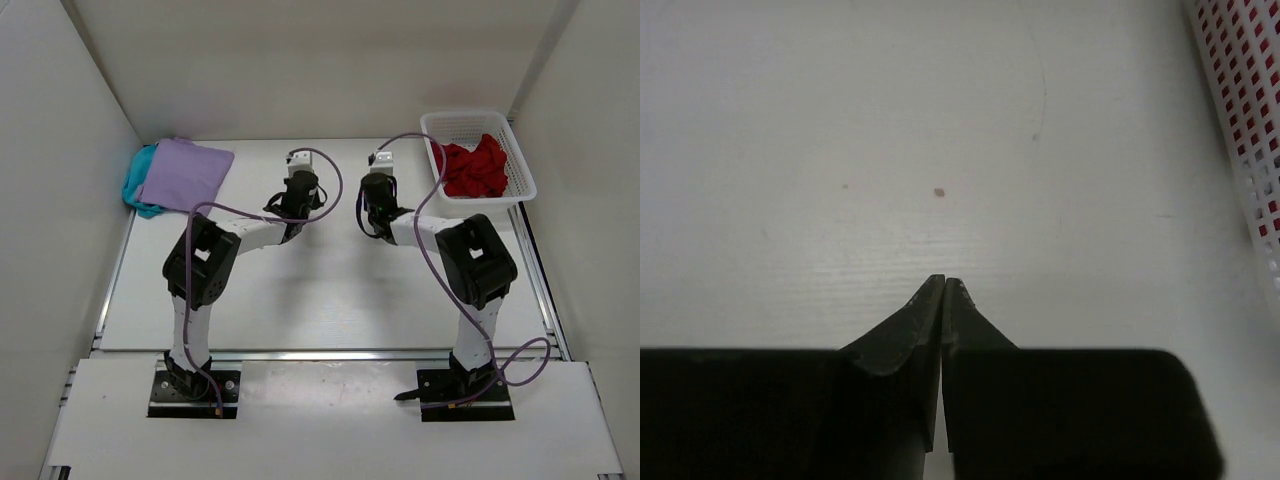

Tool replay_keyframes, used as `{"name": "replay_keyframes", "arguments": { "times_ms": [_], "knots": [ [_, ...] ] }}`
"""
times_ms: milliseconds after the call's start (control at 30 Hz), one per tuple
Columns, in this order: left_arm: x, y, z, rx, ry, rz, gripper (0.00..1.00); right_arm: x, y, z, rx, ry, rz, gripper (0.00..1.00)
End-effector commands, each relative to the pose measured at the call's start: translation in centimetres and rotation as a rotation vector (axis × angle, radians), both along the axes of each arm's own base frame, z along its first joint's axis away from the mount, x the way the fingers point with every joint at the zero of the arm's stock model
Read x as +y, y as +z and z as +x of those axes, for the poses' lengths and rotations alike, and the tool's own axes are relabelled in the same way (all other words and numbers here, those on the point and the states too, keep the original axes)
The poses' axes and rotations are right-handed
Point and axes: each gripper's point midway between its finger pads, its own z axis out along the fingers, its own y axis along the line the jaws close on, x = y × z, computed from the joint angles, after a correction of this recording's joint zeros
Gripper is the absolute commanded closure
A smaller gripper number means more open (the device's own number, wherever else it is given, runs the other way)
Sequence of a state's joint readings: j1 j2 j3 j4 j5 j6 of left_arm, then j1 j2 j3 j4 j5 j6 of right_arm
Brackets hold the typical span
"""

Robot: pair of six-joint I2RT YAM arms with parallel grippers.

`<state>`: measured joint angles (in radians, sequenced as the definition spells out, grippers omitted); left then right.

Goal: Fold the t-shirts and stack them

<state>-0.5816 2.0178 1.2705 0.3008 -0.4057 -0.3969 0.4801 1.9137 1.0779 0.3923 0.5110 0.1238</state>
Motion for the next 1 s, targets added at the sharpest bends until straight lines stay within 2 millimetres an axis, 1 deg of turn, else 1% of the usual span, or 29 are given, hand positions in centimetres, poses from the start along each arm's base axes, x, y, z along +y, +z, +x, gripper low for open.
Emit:
{"name": "replay_keyframes", "arguments": {
  "times_ms": [0, 33, 67, 100, 133, 167, 200, 233, 267, 300, 333, 367, 400, 467, 500, 533, 567, 600, 633, 667, 700, 733, 767, 800, 833, 867, 900, 933, 967],
  "knots": [
    [0.2, 1.3, -2.8, 0.079, 0.046, 0.055, 0.75, -0.2, 2.1, 1.0, 0.06, -0.08, 0.012, 1.0],
    [-0.2, 1.2, -3.6, 0.092, 0.025, 0.026, 0.73, 0.2, 3.0, 0.5, 0.057, -0.081, 0.018, 1.0],
    [0.1, 1.2, -4.4, 0.101, 0.015, 0.0, 0.72, 0.2, 4.0, 0.0, 0.044, -0.084, 0.039, 1.0],
    [-0.4, 2.3, -5.2, 0.088, -0.006, -0.019, 0.72, 0.7, 4.2, -0.4, 0.057, -0.052, 0.068, 1.0],
    [-0.3, 1.3, -6.3, 0.102, -0.017, -0.006, 0.76, 1.1, 4.8, -1.2, 0.068, -0.017, 0.122, 1.0],
    [-0.2, 1.5, -7.2, 0.1, -0.016, -0.015, 0.8, 0.5, 5.2, -1.8, 0.08, -0.027, 0.181, 1.0],
    [0.5, 1.1, -8.0, 0.109, 0.002, -0.007, 0.82, 1.2, 5.2, -2.4, 0.105, 0.023, 0.239, 1.0],
    [0.9, 1.4, -8.5, 0.116, 0.011, -0.026, 0.86, 0.7, 5.5, -2.7, 0.129, 0.02, 0.301, 0.99],
    [0.8, 0.3, -9.6, 0.149, -0.019, -0.047, 0.86, 0.0, 6.2, -2.6, 0.123, 0.01, 0.335, 1.0],
    [1.1, 0.2, -10.5, 0.169, -0.031, -0.075, 0.86, -0.2, 6.1, -3.6, 0.174, 0.033, 0.337, 1.0],
    [1.3, 0.7, -10.9, 0.164, -0.031, -0.09, 0.87, -0.1, 6.2, -4.1, 0.199, 0.065, 0.339, 1.0],
    [1.3, 0.2, -11.9, 0.18, -0.041, -0.081, 0.86, -0.3, 7.6, -4.3, 0.165, 0.072, 0.355, 0.99],
    [1.4, -0.1, -12.8, 0.197, -0.053, -0.085, 0.87, -0.4, 8.8, -5.0, 0.13, 0.091, 0.347, 0.95],
    [1.7, -0.4, -13.9, 0.209, -0.065, -0.078, 0.87, 0.1, 10.5, -6.0, 0.076, 0.116, 0.351, 0.93],
    [2.1, -0.8, -14.9, 0.207, -0.064, -0.048, 0.89, -0.1, 11.1, -6.0, 0.069, 0.109, 0.358, 0.94],
    [2.4, -0.2, -15.7, 0.165, -0.042, -0.013, 0.9, -0.1, 11.4, -6.1, 0.088, 0.101, 0.352, 0.94],
    [1.7, 0.0, -16.8, 0.135, -0.072, 0.05, 0.92, -0.6, 10.3, -6.3, 0.151, 0.082, 0.317, 0.95],
    [2.7, 0.6, -16.9, 0.089, -0.034, 0.116, 0.91, -0.6, 10.5, -5.5, 0.167, 0.076, 0.29, 0.94],
    [1.8, 0.8, -18.1, 0.07, -0.067, 0.158, 0.92, -0.7, 10.1, -5.5, 0.208, 0.058, 0.243, 0.95],
    [1.6, 0.8, -18.3, 0.07, -0.087, 0.164, 0.9, -1.5, 9.3, -5.6, 0.246, 0.019, 0.196, 0.95],
    [1.2, 0.7, -18.4, 0.097, -0.123, 0.131, 0.89, -1.3, 9.5, -5.6, 0.256, 0.018, 0.172, 0.89],
    [1.0, 0.5, -18.4, 0.125, -0.153, 0.108, 0.9, -1.7, 9.6, -5.3, 0.254, 0.005, 0.15, 0.86],
    [1.4, -0.1, -18.1, 0.158, -0.132, 0.076, 0.9, -1.7, 10.1, -5.3, 0.245, 0.004, 0.148, 0.78],
    [1.3, -0.4, -18.1, 0.186, -0.153, 0.044, 0.9, -1.9, 11.0, -5.1, 0.232, 0.016, 0.153, 0.67],
    [1.1, -0.9, -18.5, 0.205, -0.179, 0.032, 0.89, -2.7, 11.6, -4.6, 0.22, 0.006, 0.152, 0.64],
    [1.4, -0.8, -18.6, 0.208, -0.186, 0.019, 0.88, -3.7, 12.3, -4.4, 0.204, -0.013, 0.151, 0.63],
    [1.1, -0.5, -18.9, 0.187, -0.202, 0.019, 0.83, -5.7, 13.2, -3.7, 0.176, -0.064, 0.158, 0.63],
    [1.2, -0.7, -19.4, 0.181, -0.215, 0.02, 0.8, -7.4, 13.4, -2.7, 0.177, -0.102, 0.174, 0.64],
    [0.8, 0.1, -19.5, 0.153, -0.227, 0.005, 0.78, -8.1, 14.0, -2.4, 0.176, -0.097, 0.197, 0.67]
  ]
}}
